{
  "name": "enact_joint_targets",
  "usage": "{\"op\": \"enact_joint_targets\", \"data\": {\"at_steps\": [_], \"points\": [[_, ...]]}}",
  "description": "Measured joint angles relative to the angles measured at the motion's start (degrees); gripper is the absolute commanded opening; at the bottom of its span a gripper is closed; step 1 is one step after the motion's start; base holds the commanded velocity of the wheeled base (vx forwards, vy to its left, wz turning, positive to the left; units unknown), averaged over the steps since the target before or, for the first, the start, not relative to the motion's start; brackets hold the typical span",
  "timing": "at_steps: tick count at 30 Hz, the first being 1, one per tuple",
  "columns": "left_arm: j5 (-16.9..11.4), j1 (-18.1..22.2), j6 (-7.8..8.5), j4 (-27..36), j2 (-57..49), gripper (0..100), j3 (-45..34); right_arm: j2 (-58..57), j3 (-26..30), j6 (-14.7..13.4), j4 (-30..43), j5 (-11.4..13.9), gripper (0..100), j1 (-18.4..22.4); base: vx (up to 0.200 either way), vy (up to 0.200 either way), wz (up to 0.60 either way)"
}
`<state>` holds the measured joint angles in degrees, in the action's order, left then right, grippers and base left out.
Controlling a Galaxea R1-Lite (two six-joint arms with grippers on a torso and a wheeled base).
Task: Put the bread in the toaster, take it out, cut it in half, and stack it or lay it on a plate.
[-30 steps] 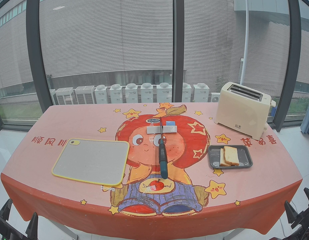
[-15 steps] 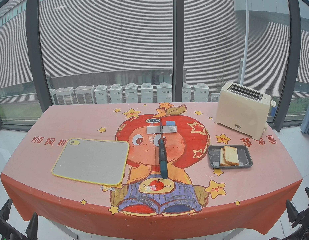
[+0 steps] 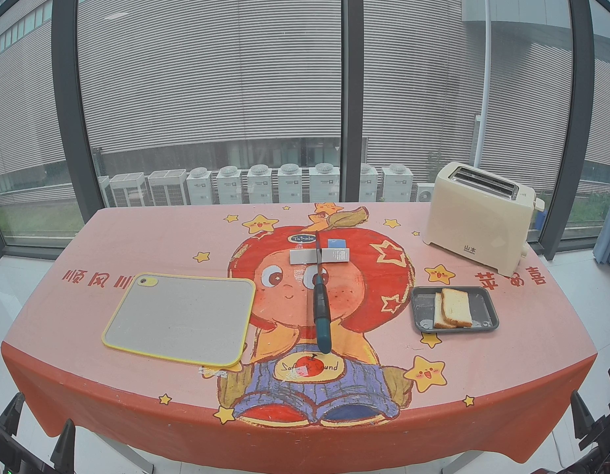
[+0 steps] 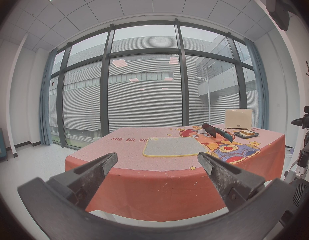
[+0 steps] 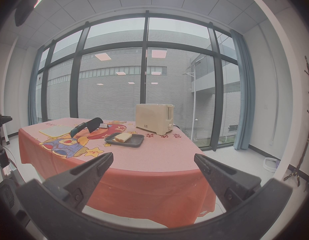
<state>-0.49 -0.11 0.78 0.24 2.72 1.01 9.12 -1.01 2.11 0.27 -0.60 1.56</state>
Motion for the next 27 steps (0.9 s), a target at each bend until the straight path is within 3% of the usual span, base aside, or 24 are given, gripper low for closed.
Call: {"op": "enact_joint_targets", "data": {"at_steps": [27], "points": [[0.0, 0.0, 0.01, 0.0, 0.0, 100, 0.0, -7.9, 0.0, -0.4, -0.3, -0.5, 100, -1.3, 0.000, 0.000, 0.00]]}}
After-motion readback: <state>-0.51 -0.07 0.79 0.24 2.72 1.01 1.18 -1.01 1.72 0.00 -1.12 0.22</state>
